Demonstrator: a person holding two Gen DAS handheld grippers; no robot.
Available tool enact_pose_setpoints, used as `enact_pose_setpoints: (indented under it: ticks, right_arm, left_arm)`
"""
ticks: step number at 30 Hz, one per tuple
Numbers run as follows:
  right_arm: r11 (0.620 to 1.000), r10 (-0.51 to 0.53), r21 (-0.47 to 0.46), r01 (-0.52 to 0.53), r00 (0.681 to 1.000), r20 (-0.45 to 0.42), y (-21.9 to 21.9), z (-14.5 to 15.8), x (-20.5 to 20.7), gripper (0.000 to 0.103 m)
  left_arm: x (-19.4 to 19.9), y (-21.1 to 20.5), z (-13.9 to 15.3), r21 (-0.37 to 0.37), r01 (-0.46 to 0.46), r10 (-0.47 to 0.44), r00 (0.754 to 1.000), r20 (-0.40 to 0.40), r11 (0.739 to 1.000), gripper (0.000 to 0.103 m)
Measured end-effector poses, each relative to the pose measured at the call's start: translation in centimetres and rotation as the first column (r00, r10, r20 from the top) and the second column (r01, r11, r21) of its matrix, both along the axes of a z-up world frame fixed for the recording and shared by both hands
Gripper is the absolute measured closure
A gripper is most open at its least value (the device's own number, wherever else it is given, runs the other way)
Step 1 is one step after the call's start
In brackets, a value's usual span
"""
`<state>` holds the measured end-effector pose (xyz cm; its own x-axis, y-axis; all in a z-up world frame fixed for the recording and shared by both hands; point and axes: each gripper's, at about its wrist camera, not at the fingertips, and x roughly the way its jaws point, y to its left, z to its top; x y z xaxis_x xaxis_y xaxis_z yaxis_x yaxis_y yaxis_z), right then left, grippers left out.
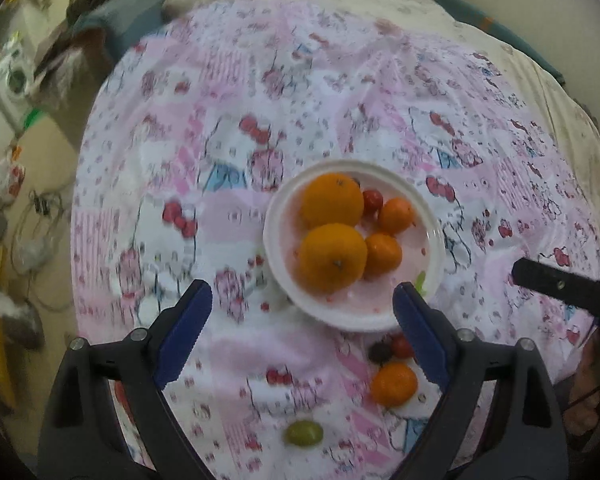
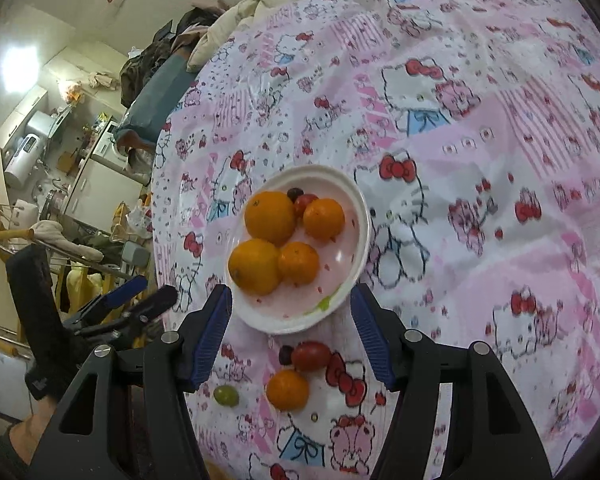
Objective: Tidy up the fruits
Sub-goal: 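Move both open tools back to the remaining fruit beside the plate, then grasp a red plum with the right tool while the left grasps the black grape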
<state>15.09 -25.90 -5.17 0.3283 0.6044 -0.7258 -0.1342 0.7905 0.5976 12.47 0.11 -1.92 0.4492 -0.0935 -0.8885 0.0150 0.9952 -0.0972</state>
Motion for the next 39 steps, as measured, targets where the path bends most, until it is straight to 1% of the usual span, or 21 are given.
enact_pose_setpoints:
  ticks: [2, 5, 9, 12, 18, 20, 23, 27, 30, 33, 35, 37, 38, 39]
  right_arm:
    - [1.000, 0.004, -0.023, -0.005, 1.000, -0.017, 0.0, -0.4, -0.6, 0.038]
    - [0.998, 0.009, -0.056, -0.012, 0.999, -0.052, 0.0, -1.1, -1.4, 0.038]
    - [0.998, 0.020, -0.052, -0.024, 0.997, -0.069, 0.3, -1.7, -2.2, 0.038]
    - [0.998, 0.027, -0.056, -0.032, 0.996, -0.085, 0.7, -2.3, -2.4, 0.038]
    - [0.998, 0.034, -0.043, -0.042, 0.986, -0.163, 1.6, -4.7, -2.0, 0.038]
    - [0.998, 0.044, -0.040, -0.052, 0.980, -0.197, 2.0, -5.6, -2.0, 0.038]
    - [0.996, 0.070, -0.043, -0.082, 0.972, -0.225, 3.1, -6.7, -2.1, 0.038]
    - [0.992, 0.095, -0.051, -0.111, 0.962, -0.258, 4.5, -8.1, -2.0, 0.038]
    - [0.988, 0.109, -0.073, -0.133, 0.958, -0.266, 5.7, -8.9, -1.8, 0.038]
    - [0.985, 0.111, -0.101, -0.142, 0.957, -0.268, 6.5, -9.7, -1.4, 0.041]
    - [0.985, 0.102, -0.106, -0.134, 0.959, -0.264, 6.5, -9.9, -1.3, 0.044]
    - [0.987, 0.091, -0.102, -0.121, 0.961, -0.262, 6.3, -10.0, -1.1, 0.052]
    - [0.988, 0.086, -0.105, -0.117, 0.961, -0.261, 6.1, -10.0, -1.1, 0.063]
    - [0.990, 0.083, -0.092, -0.111, 0.961, -0.266, 5.8, -10.1, -1.1, 0.063]
  left_arm:
    - [-0.8, 0.3, -0.1, -0.032, -0.009, 0.008, 1.000, -0.022, 0.999, 0.013]
    - [-1.8, 0.5, -0.2, -0.050, -0.041, 0.039, 0.999, -0.031, 0.998, 0.013]
    - [-2.5, 1.2, -1.6, -0.117, -0.075, 0.069, 0.996, -0.056, 0.990, 0.013]
    - [-2.4, 1.7, -2.9, -0.103, -0.106, 0.099, 0.992, -0.076, 0.989, 0.013]
    - [-2.1, 3.3, -3.0, -0.085, -0.191, 0.186, 0.981, -0.058, 0.978, 0.013]
    - [-2.1, 4.0, -3.2, -0.100, -0.221, 0.214, 0.974, -0.076, 0.970, 0.013]
    - [-2.1, 5.0, -3.7, -0.142, -0.267, 0.252, 0.961, -0.116, 0.953, 0.013]
    - [-2.2, 5.4, -3.8, -0.154, -0.285, 0.267, 0.955, -0.130, 0.946, 0.013]
    - [-2.3, 5.3, -3.7, -0.162, -0.280, 0.260, 0.956, -0.132, 0.946, 0.013]
    - [-2.3, 5.1, -3.6, -0.158, -0.269, 0.249, 0.959, -0.132, 0.950, 0.013]
    - [-2.3, 5.2, -3.7, -0.156, -0.268, 0.249, 0.960, -0.131, 0.951, 0.013]
    - [-2.3, 5.1, -3.8, -0.150, -0.265, 0.246, 0.960, -0.134, 0.952, 0.013]
    - [-2.3, 5.1, -4.0, -0.149, -0.262, 0.242, 0.960, -0.138, 0.953, 0.013]
    - [-2.3, 4.9, -4.1, -0.151, -0.256, 0.234, 0.961, -0.146, 0.955, 0.013]
